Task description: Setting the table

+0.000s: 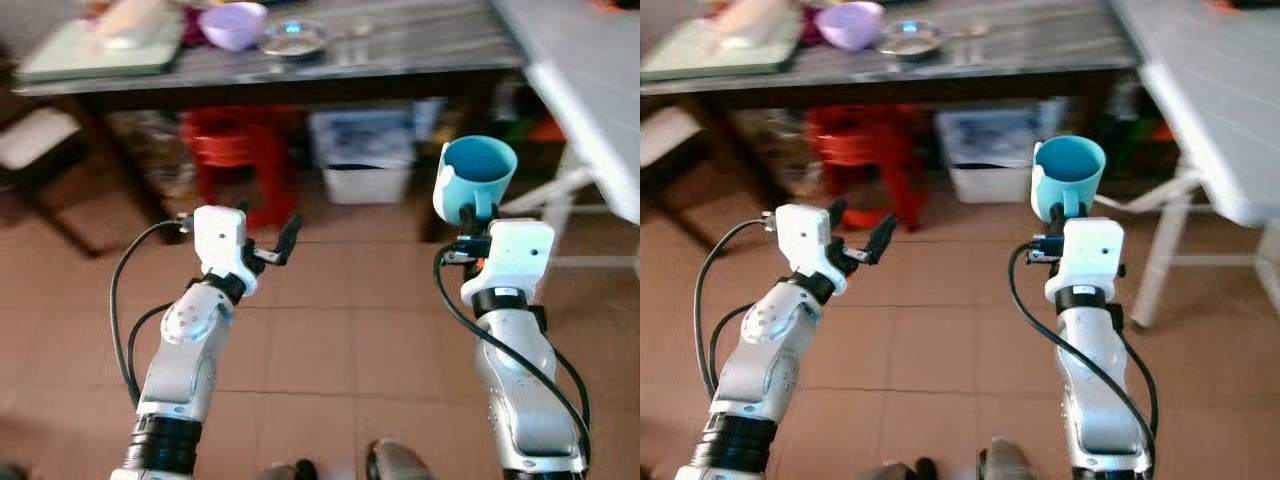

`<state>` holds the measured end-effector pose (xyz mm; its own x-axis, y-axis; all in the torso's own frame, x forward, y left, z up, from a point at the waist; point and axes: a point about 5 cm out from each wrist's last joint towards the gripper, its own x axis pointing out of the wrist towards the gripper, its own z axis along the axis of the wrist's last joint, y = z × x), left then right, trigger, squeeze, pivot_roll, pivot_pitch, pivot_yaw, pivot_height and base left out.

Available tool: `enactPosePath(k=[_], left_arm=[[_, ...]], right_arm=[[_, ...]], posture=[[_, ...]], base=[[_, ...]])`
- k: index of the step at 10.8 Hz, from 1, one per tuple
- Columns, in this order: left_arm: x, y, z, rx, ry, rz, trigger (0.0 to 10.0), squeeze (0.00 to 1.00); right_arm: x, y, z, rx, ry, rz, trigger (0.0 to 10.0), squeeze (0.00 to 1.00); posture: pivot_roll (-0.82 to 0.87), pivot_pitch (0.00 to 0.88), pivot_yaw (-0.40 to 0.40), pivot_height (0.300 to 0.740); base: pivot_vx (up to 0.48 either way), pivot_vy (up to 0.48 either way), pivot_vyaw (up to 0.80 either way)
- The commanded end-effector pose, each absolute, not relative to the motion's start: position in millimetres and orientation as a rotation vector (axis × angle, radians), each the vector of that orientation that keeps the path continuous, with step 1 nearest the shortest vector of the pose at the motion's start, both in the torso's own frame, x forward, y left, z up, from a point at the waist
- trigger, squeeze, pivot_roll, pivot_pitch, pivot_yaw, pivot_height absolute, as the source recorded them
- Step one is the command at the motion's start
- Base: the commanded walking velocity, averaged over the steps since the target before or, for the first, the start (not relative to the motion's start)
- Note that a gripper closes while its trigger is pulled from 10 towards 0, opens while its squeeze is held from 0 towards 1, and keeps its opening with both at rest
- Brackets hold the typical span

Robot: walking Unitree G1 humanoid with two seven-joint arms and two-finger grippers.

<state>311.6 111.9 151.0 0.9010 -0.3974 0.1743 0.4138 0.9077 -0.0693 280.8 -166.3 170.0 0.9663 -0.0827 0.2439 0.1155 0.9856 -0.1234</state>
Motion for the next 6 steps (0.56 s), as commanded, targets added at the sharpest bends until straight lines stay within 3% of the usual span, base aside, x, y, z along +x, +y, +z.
enactPosePath(k=[1,6], left_arm=[[312.0,117.7,152.9,-0.091,-0.164,-0.408,10.0,0.00],[308.8,109.5,150.4,-0.103,-0.158,-0.425,10.0,0.00]], right_arm=[[278.7,-163.1,178.1,-0.126,-0.283,-0.094,10.0,0.00],[277.7,-162.8,177.5,-0.125,-0.282,-0.094,10.0,0.00]], posture=[[-0.17,0.177,0.066,0.740],[-0.18,0.176,0.064,0.740]], base=[[0.379,0.000,0.49],[0.374,0.000,0.00]])
